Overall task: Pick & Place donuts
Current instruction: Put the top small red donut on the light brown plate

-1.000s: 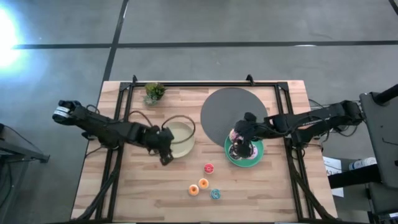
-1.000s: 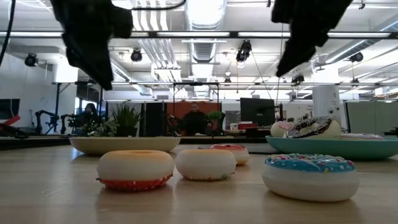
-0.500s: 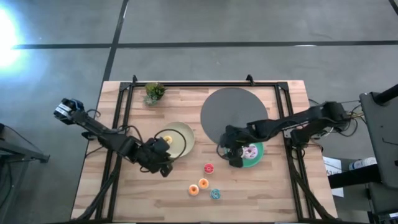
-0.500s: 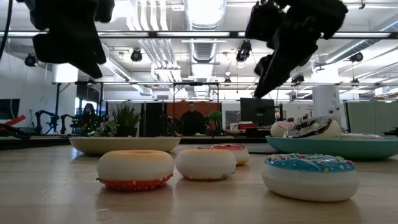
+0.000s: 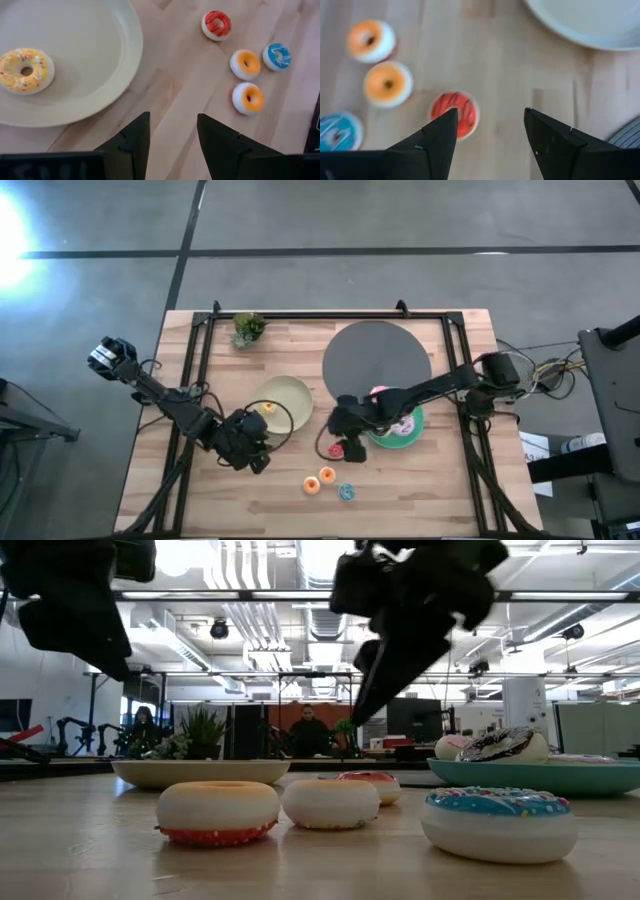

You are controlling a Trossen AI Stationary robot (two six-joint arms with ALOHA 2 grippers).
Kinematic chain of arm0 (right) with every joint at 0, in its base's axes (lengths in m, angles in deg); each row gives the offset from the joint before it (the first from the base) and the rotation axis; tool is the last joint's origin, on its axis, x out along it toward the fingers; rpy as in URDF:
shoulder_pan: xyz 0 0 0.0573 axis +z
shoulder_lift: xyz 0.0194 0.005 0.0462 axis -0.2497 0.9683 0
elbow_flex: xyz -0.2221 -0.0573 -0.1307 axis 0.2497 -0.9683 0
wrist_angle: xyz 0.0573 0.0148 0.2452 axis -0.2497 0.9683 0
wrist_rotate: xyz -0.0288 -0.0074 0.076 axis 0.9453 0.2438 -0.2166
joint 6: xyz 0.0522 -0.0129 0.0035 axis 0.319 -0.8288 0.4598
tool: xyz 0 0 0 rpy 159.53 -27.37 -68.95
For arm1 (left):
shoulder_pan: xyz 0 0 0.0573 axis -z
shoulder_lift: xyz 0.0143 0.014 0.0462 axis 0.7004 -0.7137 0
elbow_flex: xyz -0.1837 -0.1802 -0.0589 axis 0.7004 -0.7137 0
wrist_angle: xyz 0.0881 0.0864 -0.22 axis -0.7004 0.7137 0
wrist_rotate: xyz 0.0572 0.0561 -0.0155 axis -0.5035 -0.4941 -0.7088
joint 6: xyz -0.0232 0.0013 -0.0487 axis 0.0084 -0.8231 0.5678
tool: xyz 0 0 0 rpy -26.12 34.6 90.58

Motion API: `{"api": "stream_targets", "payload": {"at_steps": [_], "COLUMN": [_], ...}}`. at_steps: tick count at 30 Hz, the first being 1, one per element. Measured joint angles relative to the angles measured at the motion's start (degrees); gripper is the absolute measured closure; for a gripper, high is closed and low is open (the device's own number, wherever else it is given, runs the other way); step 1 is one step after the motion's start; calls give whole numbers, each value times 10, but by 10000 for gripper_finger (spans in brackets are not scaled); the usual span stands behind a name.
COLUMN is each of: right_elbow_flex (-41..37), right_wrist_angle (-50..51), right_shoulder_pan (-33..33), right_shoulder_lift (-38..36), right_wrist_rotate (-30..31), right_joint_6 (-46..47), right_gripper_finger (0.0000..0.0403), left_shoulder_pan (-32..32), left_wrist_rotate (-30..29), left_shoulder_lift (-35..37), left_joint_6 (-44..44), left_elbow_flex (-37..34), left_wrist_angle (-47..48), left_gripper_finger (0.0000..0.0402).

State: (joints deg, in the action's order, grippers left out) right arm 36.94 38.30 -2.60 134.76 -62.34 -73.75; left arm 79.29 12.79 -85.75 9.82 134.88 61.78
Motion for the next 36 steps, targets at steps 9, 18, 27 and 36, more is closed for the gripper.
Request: {"api": "stream_targets", "payload": {"at_steps": [9,18,27,36], "right_elbow_flex": [89,103,92,82], "right_wrist_angle": [77,110,96,85], "right_shoulder_pan": [6,8,12,12], "right_shoulder_lift": [100,110,111,113], "right_wrist_rotate": [1,-24,-26,-49], "right_joint_6": [11,7,22,17], "right_gripper_finger": [184,184,211,297], "left_shoulder_pan": [38,42,42,42], "left_wrist_rotate": [-45,-67,-82,-84], "left_shoulder_lift": [1,10,11,11], "left_joint_6": [-1,1,2,24], "left_elbow_flex": [0,0,0,0], "left_wrist_angle": [38,87,90,90], "left_gripper_finger": [265,265,265,265]}}
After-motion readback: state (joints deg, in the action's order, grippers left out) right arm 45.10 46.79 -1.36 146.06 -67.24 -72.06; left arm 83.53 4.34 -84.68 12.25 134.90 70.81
